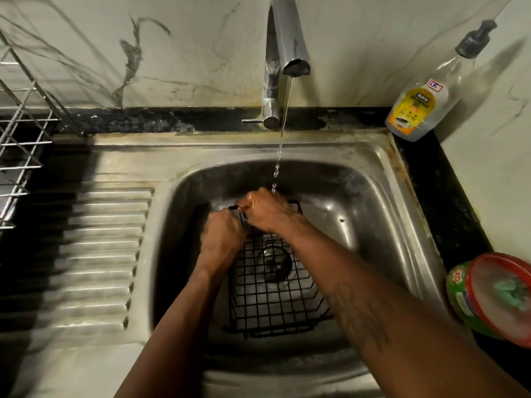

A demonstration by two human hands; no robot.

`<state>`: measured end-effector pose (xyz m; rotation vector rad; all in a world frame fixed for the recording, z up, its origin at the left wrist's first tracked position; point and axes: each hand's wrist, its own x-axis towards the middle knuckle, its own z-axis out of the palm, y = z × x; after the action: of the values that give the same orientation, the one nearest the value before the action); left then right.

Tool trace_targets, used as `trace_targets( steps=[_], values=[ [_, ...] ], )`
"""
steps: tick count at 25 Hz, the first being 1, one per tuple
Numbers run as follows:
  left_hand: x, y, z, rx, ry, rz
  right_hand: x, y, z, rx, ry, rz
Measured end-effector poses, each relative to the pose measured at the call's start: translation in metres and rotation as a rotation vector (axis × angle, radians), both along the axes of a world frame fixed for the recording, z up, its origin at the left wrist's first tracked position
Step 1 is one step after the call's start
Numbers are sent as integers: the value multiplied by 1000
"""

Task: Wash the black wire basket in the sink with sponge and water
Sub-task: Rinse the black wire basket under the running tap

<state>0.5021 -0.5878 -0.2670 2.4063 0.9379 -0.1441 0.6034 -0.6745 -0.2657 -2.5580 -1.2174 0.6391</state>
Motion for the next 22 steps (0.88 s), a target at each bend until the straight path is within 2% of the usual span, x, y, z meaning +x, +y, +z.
trace_targets(
  steps=[3,7,11,14,18,22],
  values=[
    [-2,5,0,-2,18,-20,13,-13,0,-60,15,-110],
    [-1,-3,9,-9,-12,7,41,-43,-4,-232,59,-107],
    [1,-9,8,11,-10,-12,20,-19,-1,-53,88,-39],
    [-1,-8,6,19,-18,-26,8,1,-1,2,65,-4],
    [-4,7,2,7,-23,38,43,-49,0,-92,94,-159],
    [3,-2,2,-40,-52,48,51,-56,2,-124,26,-129]
  ],
)
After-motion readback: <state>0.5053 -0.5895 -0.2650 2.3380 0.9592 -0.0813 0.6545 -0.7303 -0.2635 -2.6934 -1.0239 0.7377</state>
